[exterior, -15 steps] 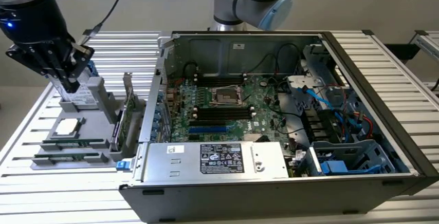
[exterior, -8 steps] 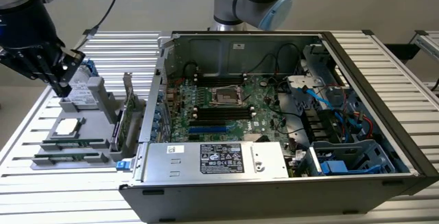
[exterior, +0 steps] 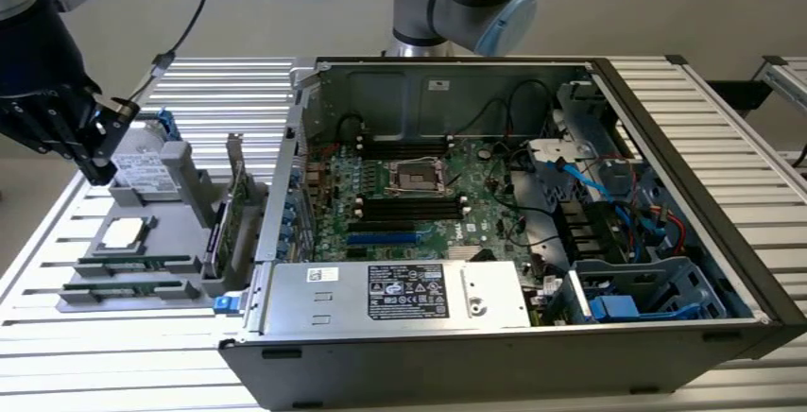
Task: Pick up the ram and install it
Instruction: 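Reach for the ram, then pick up the ram and move it above insertion slot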
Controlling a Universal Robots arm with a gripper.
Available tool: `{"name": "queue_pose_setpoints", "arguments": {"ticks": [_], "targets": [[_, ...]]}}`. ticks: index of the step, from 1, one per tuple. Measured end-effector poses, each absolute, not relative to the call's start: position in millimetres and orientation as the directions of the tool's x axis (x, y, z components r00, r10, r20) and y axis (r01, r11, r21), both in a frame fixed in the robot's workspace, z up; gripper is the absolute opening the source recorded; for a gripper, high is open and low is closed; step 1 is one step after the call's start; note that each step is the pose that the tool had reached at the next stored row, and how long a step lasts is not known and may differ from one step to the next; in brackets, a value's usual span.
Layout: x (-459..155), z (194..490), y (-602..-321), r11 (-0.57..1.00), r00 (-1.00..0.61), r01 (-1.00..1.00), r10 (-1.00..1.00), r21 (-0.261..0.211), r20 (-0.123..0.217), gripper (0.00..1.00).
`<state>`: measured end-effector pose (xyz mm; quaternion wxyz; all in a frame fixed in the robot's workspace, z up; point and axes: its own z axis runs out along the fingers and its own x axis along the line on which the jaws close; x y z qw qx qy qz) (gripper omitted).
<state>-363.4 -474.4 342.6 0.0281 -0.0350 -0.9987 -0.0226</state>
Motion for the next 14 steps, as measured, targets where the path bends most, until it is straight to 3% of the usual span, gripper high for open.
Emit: {"name": "queue_pose_setpoints", "arguments": {"ticks": [14], "targets": [[-363.5, 342.6, -474.4, 0.997, -0.996, 0.071, 0.069, 0.043, 0.058, 0.1]]}}
